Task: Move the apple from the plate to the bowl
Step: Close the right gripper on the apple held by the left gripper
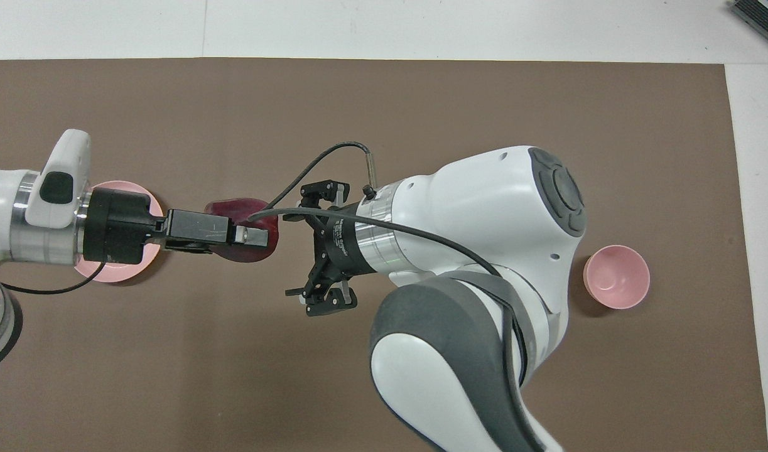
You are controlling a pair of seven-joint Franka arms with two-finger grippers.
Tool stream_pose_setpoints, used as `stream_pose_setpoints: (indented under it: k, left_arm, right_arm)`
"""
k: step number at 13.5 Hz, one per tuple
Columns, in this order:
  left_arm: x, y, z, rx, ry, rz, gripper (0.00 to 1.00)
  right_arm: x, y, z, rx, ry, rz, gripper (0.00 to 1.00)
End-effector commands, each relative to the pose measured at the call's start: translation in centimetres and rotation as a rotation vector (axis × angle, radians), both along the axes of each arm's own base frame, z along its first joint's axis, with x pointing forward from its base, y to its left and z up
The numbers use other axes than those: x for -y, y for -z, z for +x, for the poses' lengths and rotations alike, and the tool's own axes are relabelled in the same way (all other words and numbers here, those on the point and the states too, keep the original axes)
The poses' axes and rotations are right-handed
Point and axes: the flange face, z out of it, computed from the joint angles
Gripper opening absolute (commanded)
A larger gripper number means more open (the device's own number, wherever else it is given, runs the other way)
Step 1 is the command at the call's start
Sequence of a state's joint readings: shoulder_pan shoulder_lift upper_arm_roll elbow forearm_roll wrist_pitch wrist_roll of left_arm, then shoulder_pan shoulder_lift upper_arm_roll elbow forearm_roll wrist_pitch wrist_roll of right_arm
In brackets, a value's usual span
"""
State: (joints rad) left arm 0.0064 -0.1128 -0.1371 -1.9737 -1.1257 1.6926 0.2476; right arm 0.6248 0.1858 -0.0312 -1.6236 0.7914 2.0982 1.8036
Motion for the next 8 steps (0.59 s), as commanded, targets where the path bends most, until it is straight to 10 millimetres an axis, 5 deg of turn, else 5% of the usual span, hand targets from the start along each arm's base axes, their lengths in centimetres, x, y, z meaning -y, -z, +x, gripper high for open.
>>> stream_pose_setpoints:
  k: [1,8]
  left_arm:
    - [1.3,0.3,-1.4,0.008,0.020,-0.006,0.00]
    - [2.7,0.9,-1.9,0.005,0.067,-0.007,0.00]
  right_arm:
    - [0.4,-0.3,0.0,0.017,-0.028,-0.001,1.00]
    - [-0.3,-1.4,0.1,0.030,-0.007,0.017,1.00]
